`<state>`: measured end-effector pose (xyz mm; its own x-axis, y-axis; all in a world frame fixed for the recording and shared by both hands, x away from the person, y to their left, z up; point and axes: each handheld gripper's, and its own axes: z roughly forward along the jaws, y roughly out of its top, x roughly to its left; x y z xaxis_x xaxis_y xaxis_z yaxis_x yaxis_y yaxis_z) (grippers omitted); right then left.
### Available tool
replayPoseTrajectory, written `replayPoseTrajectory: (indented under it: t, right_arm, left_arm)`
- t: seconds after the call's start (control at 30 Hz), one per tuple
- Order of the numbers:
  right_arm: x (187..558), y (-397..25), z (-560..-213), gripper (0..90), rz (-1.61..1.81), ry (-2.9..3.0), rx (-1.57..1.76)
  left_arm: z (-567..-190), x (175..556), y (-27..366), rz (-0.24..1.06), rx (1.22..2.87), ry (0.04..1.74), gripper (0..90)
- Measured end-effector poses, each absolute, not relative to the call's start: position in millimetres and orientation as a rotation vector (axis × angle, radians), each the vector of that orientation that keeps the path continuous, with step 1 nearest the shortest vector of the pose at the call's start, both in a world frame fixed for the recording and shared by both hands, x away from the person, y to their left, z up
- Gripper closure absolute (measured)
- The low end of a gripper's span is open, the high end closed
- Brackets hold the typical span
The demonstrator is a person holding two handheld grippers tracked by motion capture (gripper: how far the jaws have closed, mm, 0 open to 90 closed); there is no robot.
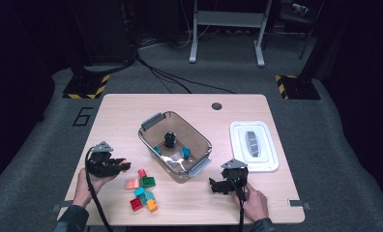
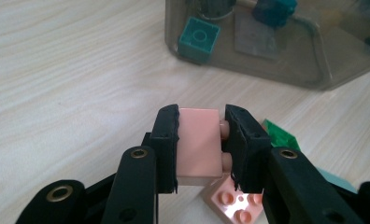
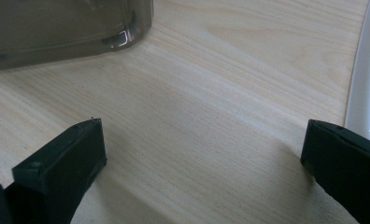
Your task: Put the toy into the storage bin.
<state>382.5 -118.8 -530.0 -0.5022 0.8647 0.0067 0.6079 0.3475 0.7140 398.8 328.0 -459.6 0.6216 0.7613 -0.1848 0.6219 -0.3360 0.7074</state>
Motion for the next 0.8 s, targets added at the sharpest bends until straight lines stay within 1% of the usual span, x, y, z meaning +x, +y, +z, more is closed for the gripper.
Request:
replayPoseTrajectory:
  t: [0.43, 0.8]
  right_arm:
    - [382.8, -118.9, -530.1, 0.0, 0.950, 2.247, 1.293]
    - [382.8, -119.0, -530.1, 0.0, 0.950, 2.248, 1.293]
  left_arm:
    - [-447.0, 415.6, 324.9, 0.251, 2.098, 1.090, 66.1]
    - [-429.1, 429.2, 323.2, 0.279, 2.078, 1.085, 66.1]
